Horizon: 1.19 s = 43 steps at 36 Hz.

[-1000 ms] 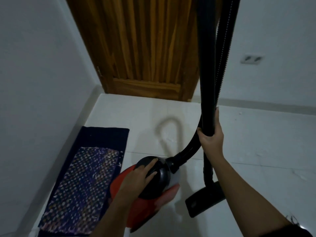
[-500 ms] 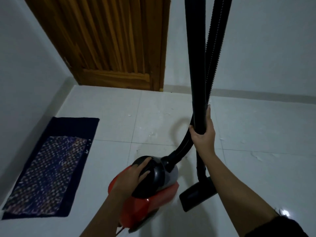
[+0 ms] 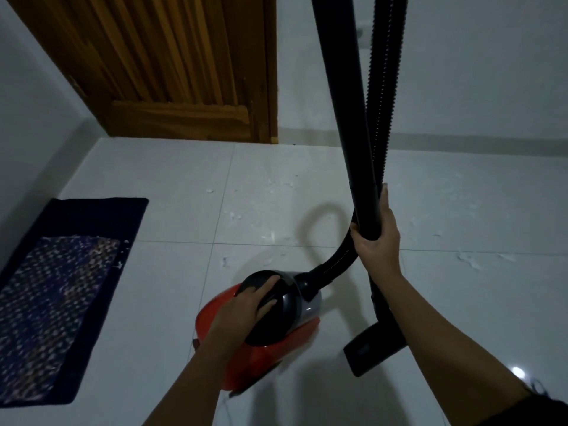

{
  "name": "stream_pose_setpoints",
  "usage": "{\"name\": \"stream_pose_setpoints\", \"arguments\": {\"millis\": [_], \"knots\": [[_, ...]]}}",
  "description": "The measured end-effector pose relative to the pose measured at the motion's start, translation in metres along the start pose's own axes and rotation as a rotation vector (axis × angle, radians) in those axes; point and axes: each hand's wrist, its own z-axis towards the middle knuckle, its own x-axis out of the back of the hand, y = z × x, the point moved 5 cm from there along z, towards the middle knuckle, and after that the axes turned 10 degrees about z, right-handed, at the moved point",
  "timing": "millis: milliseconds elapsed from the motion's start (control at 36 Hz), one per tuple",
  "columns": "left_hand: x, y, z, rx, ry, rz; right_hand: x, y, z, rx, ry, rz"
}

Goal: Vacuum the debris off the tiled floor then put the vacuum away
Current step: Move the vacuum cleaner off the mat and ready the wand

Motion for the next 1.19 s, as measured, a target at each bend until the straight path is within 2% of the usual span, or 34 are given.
{"name": "stream_pose_setpoints", "arguments": {"millis": [306, 500, 889, 1028, 1195], "knots": [[-0.104, -0.027, 0.046, -0.022, 0.043, 0.119, -0.026, 0.135, -0.026, 0.054, 0.027, 0.048], [-0.153, -0.042, 0.074, -0.029, 0.066, 0.137, -0.036, 0.186, -0.031, 0.130, 0.017, 0.069], [-0.175, -0.031, 0.100, -0.079, 0.111, 0.192, -0.039, 0.225, -0.040, 0.169, -0.026, -0.088], [-0.176, -0.032, 0.099, -0.095, 0.113, 0.113, -0.039, 0.223, -0.044, 0.165, -0.068, -0.159], [-0.179, -0.035, 0.098, -0.140, 0.080, 0.008, -0.043, 0.222, -0.051, 0.253, -0.105, -0.298]]}}
